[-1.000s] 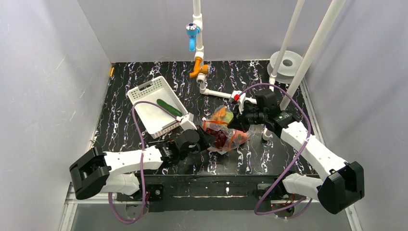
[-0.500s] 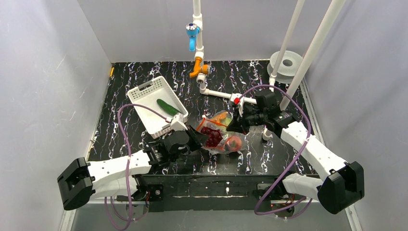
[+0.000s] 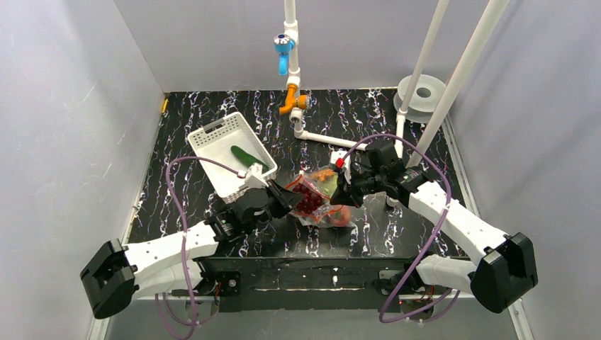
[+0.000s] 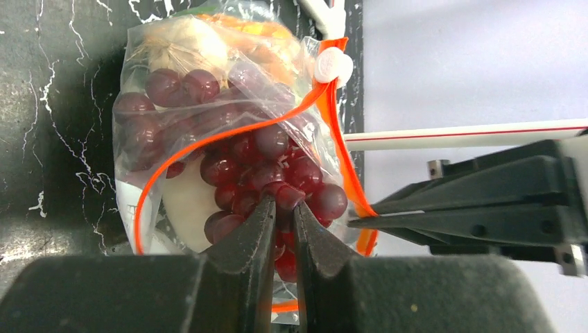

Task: Open the zip-top bag and remove the fake food
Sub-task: Pick up the fake fruit from the zipper food storage bag.

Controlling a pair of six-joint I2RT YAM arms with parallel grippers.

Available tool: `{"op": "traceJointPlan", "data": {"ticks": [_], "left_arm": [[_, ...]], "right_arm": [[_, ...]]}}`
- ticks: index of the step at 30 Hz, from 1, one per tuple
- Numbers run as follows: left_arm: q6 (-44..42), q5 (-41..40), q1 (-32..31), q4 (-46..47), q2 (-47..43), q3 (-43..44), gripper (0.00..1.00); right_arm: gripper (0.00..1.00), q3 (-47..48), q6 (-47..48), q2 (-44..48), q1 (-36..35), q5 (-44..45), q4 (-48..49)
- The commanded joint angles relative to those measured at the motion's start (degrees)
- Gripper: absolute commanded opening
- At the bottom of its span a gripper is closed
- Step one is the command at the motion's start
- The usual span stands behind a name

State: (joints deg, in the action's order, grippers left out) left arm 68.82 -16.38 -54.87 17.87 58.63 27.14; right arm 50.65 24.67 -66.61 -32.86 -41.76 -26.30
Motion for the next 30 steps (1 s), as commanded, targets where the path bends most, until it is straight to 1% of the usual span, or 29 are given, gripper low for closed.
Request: {"op": "traceJointPlan", "data": {"ticks": [1, 4, 8, 12, 18, 23, 24, 27, 30], "left_arm": [[-1.4, -1.0, 2.4, -0.3, -7.4, -0.3, 0.00], [-1.7, -0.5, 3.3, -2.7, -10.4, -0.7, 0.00], [-1.4, 0.2, 4.1, -3.2, -12.3, -1.7, 0.00], [-0.1, 1.7, 4.6, -0.9, -9.7, -3.0, 0.00], [1.9, 4.0, 4.8, 5.3, -3.1, -3.0, 0.00], [2.2, 3.5, 5.0, 5.6, -3.4, -2.1, 0.00], [2.7, 3.4, 5.2, 4.8, -5.1, -2.2, 0.00], [3.8, 3.8, 5.4, 4.5, -7.0, -3.3, 0.00], [3.6, 4.2, 5.7, 3.3, -8.2, -4.7, 0.00]], "right_arm": [[0.01, -1.7, 0.1, 0.7, 0.1, 3.6, 0.7], [0.01, -1.7, -0.2, 0.6, 0.3, 4.0, 0.8], [0.01, -1.3, 0.1, 0.1, 0.4, 3.5, 0.4], [0.01, -0.7, 0.8, -0.7, -0.7, -0.3, -1.1], [0.01, 1.5, 2.5, -4.4, -6.7, -0.3, -4.0], [0.01, 3.0, 3.0, -8.2, -12.1, 5.3, -4.2], [0.01, 3.8, 0.8, -9.4, -13.1, 8.4, -2.5], [0.02, 5.5, -2.8, -10.1, -12.3, 11.9, -1.1], [0.03, 6.7, -5.4, -10.0, -9.0, 11.4, -0.5]]}}
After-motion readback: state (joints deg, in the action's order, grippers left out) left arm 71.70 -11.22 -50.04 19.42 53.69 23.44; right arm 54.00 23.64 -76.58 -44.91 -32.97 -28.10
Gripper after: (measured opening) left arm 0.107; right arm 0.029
